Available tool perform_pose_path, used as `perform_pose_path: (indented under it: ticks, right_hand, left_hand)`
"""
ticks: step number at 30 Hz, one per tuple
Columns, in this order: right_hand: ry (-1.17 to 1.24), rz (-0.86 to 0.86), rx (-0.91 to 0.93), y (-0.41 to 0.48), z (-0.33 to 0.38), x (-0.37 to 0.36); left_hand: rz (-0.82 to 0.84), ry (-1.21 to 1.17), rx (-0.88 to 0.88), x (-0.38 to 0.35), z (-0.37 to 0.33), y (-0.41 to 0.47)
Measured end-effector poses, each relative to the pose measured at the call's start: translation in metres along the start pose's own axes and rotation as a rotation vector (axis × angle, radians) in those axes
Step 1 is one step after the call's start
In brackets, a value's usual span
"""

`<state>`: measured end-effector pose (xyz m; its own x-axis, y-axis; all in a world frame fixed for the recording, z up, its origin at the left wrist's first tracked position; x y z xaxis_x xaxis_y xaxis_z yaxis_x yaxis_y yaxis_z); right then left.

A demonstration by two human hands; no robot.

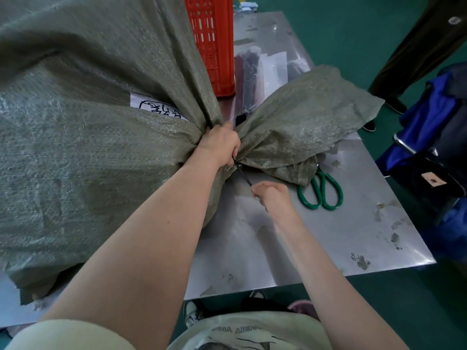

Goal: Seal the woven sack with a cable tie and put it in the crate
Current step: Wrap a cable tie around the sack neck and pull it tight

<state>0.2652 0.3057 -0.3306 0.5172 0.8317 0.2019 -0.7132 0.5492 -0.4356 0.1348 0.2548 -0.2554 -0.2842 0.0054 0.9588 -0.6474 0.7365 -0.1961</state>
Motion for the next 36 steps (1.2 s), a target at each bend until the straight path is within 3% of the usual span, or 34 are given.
perform_pose_path:
  ticks: [3,8,16,29,36]
  right_hand:
    - [-0.053,0.016,-0.052,0.005,-0.003,0.001]
    - [-0.384,0.109,-0.081,0.014,0.017,-0.012]
    - [-0.346,0.066,0.075,0.033,0.036,-0.039]
    - [-0.448,0.034,0.01,0.007,0.02,-0.009]
    - [-0.505,0.069,0.037,0.0,0.02,0.007]
  left_hand:
    - [0.011,0.013,-0.017,0.0,0.001,0.0]
    - [0.041,0.036,-0.038,-0.003,0.003,-0.002]
    - [0.037,0.043,-0.025,-0.003,0.002,-0.004]
    - [0.017,0.019,0.109,-0.011,0.0,0.009]
    - [0.012,-0.022,0.09,-0.007,0.002,0.01]
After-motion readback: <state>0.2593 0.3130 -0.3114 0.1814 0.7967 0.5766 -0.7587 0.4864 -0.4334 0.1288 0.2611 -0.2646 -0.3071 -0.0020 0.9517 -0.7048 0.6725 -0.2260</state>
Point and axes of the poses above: each hand's wrist, its own y-axis towards the middle knuckle, its own x-axis out of the back of the hand, z = x × y, the point moved 3 cm from there along y, towards the middle knuckle, and after that the axes turned 8 degrees about -y, right-handed, at the moved point
